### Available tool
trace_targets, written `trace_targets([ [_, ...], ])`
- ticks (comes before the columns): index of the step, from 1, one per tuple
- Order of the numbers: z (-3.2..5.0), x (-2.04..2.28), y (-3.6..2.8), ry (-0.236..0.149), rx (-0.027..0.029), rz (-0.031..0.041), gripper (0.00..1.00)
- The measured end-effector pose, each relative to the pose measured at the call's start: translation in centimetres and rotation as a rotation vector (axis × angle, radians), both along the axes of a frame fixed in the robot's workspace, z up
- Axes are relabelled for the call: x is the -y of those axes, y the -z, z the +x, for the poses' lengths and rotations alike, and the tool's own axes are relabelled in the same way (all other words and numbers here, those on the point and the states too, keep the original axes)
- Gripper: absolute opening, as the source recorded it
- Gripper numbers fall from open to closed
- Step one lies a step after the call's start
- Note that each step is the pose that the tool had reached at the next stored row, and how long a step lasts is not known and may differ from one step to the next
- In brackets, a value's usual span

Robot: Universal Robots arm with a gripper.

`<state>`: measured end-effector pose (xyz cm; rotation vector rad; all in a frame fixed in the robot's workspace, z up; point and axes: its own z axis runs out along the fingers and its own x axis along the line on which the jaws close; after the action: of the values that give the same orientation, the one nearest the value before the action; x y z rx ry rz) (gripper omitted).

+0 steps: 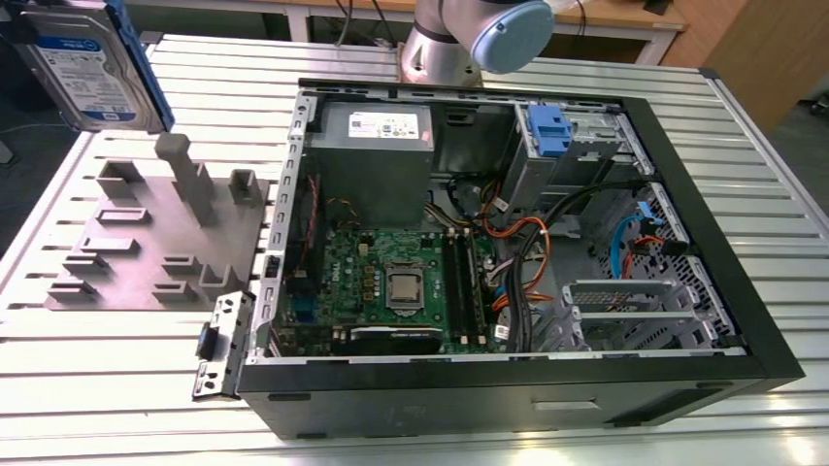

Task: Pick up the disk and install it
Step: 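Pick up the disk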

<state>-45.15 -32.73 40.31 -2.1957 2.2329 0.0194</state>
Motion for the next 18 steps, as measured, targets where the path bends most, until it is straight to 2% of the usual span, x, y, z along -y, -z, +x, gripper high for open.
trace_targets([
  [18, 0.0, 0.0, -0.68, 0.0, -0.0001, 0.0, 0.36],
])
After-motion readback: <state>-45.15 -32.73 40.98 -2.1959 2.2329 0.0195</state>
